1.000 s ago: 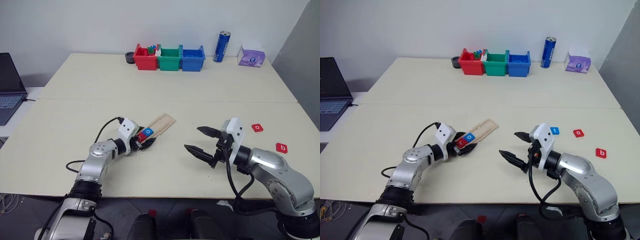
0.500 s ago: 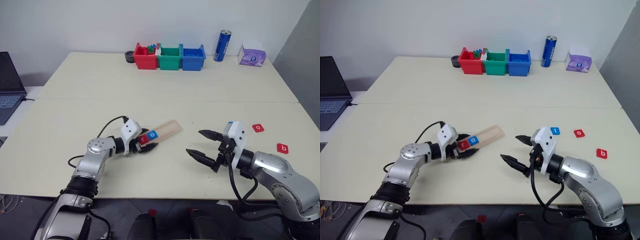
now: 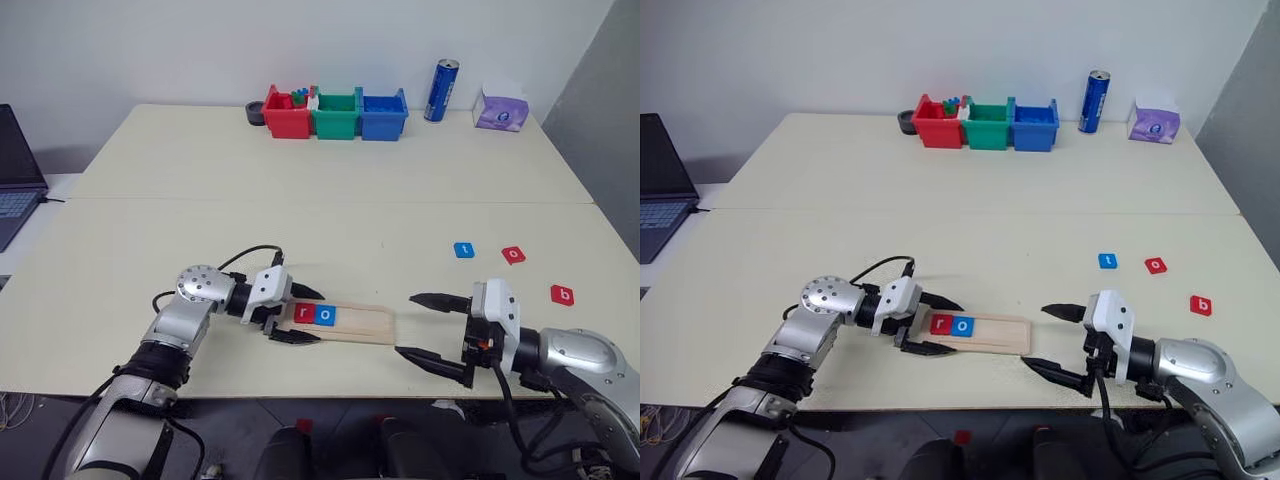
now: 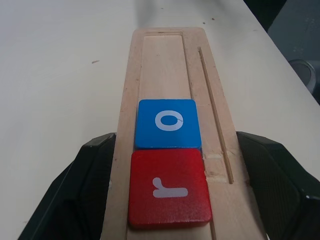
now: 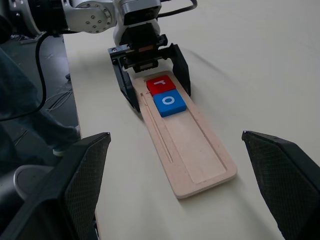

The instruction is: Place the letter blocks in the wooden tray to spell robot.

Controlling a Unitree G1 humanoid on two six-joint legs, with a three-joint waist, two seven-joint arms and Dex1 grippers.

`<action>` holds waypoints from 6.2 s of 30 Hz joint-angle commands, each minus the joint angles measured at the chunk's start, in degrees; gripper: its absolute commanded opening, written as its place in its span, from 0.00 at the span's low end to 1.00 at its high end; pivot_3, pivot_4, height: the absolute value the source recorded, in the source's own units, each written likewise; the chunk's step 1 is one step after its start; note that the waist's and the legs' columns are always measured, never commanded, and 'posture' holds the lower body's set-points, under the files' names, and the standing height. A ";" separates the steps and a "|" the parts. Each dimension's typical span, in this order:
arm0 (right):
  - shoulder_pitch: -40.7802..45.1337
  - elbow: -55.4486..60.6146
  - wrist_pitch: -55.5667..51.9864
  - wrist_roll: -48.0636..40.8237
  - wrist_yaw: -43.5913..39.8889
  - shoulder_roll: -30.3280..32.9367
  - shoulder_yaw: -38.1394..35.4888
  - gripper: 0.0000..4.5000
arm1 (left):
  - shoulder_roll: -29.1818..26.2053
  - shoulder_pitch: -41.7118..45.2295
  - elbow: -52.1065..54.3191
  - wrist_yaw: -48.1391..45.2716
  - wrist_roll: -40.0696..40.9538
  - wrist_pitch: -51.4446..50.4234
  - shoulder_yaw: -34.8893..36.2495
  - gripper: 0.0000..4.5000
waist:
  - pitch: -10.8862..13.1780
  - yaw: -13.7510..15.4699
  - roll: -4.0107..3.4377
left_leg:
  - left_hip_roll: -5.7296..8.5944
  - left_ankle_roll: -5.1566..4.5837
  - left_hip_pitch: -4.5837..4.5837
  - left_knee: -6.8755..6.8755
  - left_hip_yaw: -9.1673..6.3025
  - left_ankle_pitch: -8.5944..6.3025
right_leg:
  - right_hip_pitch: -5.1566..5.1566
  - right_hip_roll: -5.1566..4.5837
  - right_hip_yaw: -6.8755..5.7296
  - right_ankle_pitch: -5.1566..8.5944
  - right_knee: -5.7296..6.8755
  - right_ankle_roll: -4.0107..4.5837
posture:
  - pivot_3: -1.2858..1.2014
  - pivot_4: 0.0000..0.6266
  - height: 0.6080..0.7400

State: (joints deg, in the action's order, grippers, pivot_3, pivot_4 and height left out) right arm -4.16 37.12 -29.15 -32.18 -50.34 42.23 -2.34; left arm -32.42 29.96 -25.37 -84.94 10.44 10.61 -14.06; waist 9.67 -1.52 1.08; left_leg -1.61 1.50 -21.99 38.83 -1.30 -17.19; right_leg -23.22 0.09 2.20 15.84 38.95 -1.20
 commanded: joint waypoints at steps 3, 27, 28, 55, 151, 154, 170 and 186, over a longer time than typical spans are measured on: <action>-1.03 -0.81 4.14 1.17 -2.51 1.40 -1.65 1.00 | 1.02 1.43 -2.87 -1.12 -0.82 4.50 -0.13 0.76 | 0.02 0.00 0.04 | 0.00 0.00 0.00 0.00 -0.01 0.00 | 0.00 0.00 0.00 0.00 0.00 0.00 | 0.52 0.24 1.00; 6.96 -5.67 5.48 2.30 -4.16 0.62 2.31 1.00 | 1.96 -1.34 -0.50 8.18 -2.95 1.81 0.18 0.76 | 0.03 0.00 0.05 | 0.00 0.00 0.03 0.04 -0.04 0.00 | 0.02 -0.01 0.01 -0.01 0.06 0.01 | 0.52 0.24 1.00; 7.06 -5.64 5.49 2.37 -4.09 0.61 2.43 1.00 | 1.94 -1.32 -0.58 8.13 -3.00 1.83 0.12 0.76 | 0.03 0.00 0.05 | 0.00 0.00 0.04 0.04 -0.03 0.00 | 0.02 -0.01 0.01 -0.01 0.07 0.01 | 0.52 0.24 1.00; 6.34 -2.67 0.38 1.00 8.81 -2.46 -6.02 1.00 | -9.19 2.81 20.64 1.26 6.89 -19.58 4.91 1.00 | 0.04 -0.06 0.06 | -0.03 0.00 0.02 0.04 -0.04 0.00 | 0.01 -0.01 0.02 -0.01 0.07 0.01 | 0.52 0.24 1.00; 7.53 5.78 -40.56 17.71 55.60 -34.48 1.07 0.33 | -3.10 -5.90 31.07 13.81 5.22 -19.47 -0.12 1.00 | -0.25 0.09 -0.45 | 0.00 0.02 -0.05 -0.04 0.02 0.02 | -0.05 -0.06 0.19 0.02 -0.01 0.04 | 0.52 0.24 1.00; 7.65 5.68 -41.88 18.55 55.80 -34.42 1.12 0.33 | -2.76 -5.73 31.73 14.54 5.23 -20.14 -0.04 1.00 | -0.25 -0.01 -0.44 | 0.00 0.02 -0.05 -0.05 0.01 0.02 | -0.05 -0.06 0.19 0.03 -0.02 0.03 | 0.52 0.24 1.00; 7.53 6.78 -45.80 20.26 55.65 -37.30 2.72 0.56 | -2.27 -5.83 32.85 15.59 5.58 -21.05 -0.33 1.00 | -0.25 -0.29 -0.44 | -0.07 0.02 -0.03 -0.08 -0.06 0.02 | -0.06 0.02 0.15 0.04 0.01 0.03 | 0.52 0.24 1.00; 7.03 5.43 -26.95 12.21 26.03 -11.14 -7.24 0.99 | -0.93 -2.17 26.98 13.28 5.09 -18.14 -0.35 1.00 | -0.18 -0.26 -0.37 | -0.01 0.00 -0.03 -0.08 -0.03 0.01 | -0.06 0.02 0.13 0.18 -0.02 -0.22 | 0.52 0.24 1.00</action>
State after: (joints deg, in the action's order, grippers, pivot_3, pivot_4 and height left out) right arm 3.13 42.68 -62.13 -18.10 -18.37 29.43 -7.61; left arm -33.59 26.77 1.47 -71.14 15.16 -9.05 -15.46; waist 9.48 -1.78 0.71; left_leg -1.62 1.49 -22.01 38.75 -1.33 -17.19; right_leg -23.28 0.13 2.32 16.02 38.93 -1.43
